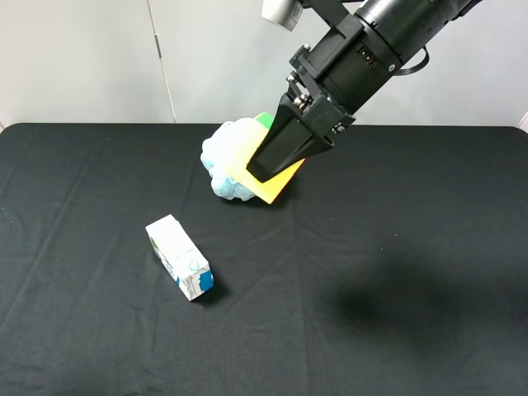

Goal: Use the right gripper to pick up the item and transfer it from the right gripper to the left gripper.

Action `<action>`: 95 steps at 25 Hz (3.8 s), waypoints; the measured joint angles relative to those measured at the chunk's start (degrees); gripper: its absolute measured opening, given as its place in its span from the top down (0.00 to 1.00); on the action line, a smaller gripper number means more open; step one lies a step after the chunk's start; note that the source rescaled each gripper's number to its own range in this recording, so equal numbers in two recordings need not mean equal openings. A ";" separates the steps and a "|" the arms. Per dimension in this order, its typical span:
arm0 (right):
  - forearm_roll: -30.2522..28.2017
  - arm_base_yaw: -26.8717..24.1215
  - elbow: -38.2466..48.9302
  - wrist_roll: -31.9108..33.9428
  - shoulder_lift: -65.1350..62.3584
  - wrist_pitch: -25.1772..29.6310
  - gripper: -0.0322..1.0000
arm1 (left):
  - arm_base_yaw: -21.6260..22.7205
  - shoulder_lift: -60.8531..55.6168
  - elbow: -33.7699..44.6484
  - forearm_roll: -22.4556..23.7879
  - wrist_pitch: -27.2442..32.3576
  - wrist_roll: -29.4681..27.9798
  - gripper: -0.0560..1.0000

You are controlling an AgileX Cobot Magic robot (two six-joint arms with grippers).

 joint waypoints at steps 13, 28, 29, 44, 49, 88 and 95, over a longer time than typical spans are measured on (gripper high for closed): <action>4.54 0.00 0.00 2.68 0.00 -0.69 0.96 | -14.42 15.51 -3.01 0.31 -12.16 3.42 0.08; 5.93 0.00 0.00 15.56 0.00 -3.85 0.96 | -25.85 32.97 -7.95 2.58 -23.01 3.46 0.08; 6.05 0.00 0.00 16.24 0.00 -4.16 0.96 | -26.50 33.53 -7.95 2.58 -23.55 3.46 0.08; 6.63 0.00 0.00 20.57 0.00 -5.09 0.96 | -36.96 45.14 -13.55 12.26 -29.21 -6.48 0.08; 6.63 0.00 0.00 20.57 0.00 -5.62 0.96 | -38.84 49.50 -17.03 13.82 -29.36 -8.80 0.08; 4.94 0.02 0.00 20.79 0.00 -6.24 0.96 | -42.25 53.59 -21.48 15.66 -35.48 -10.37 0.17; 4.92 0.02 0.00 20.79 0.00 -6.28 0.96 | -42.25 53.58 -21.59 15.66 -34.97 -10.55 0.28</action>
